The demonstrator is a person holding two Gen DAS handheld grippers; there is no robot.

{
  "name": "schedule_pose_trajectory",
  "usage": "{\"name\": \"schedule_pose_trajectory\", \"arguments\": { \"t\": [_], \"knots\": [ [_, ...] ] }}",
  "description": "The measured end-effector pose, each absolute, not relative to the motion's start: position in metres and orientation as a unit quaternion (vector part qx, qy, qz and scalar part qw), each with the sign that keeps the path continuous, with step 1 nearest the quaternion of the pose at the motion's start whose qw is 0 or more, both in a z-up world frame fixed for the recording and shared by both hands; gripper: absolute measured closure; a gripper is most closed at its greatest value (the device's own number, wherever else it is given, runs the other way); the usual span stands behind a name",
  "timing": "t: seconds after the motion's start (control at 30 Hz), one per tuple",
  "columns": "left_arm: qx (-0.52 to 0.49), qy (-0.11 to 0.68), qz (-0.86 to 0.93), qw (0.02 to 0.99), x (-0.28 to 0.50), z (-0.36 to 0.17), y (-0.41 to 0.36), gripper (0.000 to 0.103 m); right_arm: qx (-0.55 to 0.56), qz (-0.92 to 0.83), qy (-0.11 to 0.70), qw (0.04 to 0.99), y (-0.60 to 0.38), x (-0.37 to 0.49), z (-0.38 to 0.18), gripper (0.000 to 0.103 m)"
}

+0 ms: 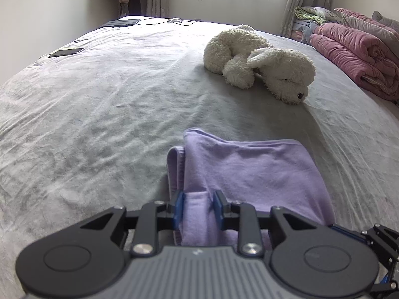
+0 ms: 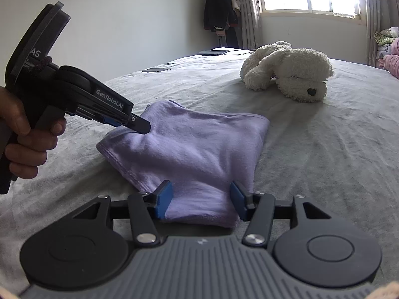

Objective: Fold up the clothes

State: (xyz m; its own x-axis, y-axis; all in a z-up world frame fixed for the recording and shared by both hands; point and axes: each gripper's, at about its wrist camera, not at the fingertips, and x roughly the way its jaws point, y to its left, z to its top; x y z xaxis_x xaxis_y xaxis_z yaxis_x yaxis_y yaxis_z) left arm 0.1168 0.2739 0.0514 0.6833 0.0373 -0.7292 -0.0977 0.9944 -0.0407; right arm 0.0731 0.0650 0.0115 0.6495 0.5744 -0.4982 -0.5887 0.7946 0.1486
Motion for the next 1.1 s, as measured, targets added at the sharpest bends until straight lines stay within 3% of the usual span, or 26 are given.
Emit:
{"name": "schedule_pose_trajectory", "arguments": {
  "t": [0.13, 0.4, 0.9, 0.97, 1.03, 1.1],
  "knots": [
    [-0.045, 0.413, 0.045, 0.908, 0.12, 0.049, 0.281, 0.063, -0.011, 0.322, 0.268, 0.908, 0.064, 0.073, 0.012, 0.045],
    [-0.114, 0.427, 0.034, 0.897, 0.121, 0.047, 0.302, 0.062, -0.002, 0.323, 0.266, 0.908, 0.061, 0.072, 0.013, 0.042],
    [-0.104, 0.428, 0.028, 0.898, 0.115, 0.048, 0.302, 0.062, 0.087, 0.291, 0.26, 0.917, 0.042, 0.084, 0.025, 0.042],
    [-0.104, 0.428, 0.028, 0.897, 0.115, 0.048, 0.303, 0.062, 0.092, 0.289, 0.261, 0.916, 0.046, 0.091, 0.029, 0.053],
    [-0.104, 0.428, 0.028, 0.897, 0.115, 0.048, 0.303, 0.062, 0.081, 0.288, 0.262, 0.918, 0.056, 0.102, 0.034, 0.088],
    [-0.103, 0.428, 0.027, 0.898, 0.114, 0.048, 0.303, 0.062, 0.067, 0.288, 0.268, 0.917, 0.067, 0.115, 0.036, 0.091]
  ]
}}
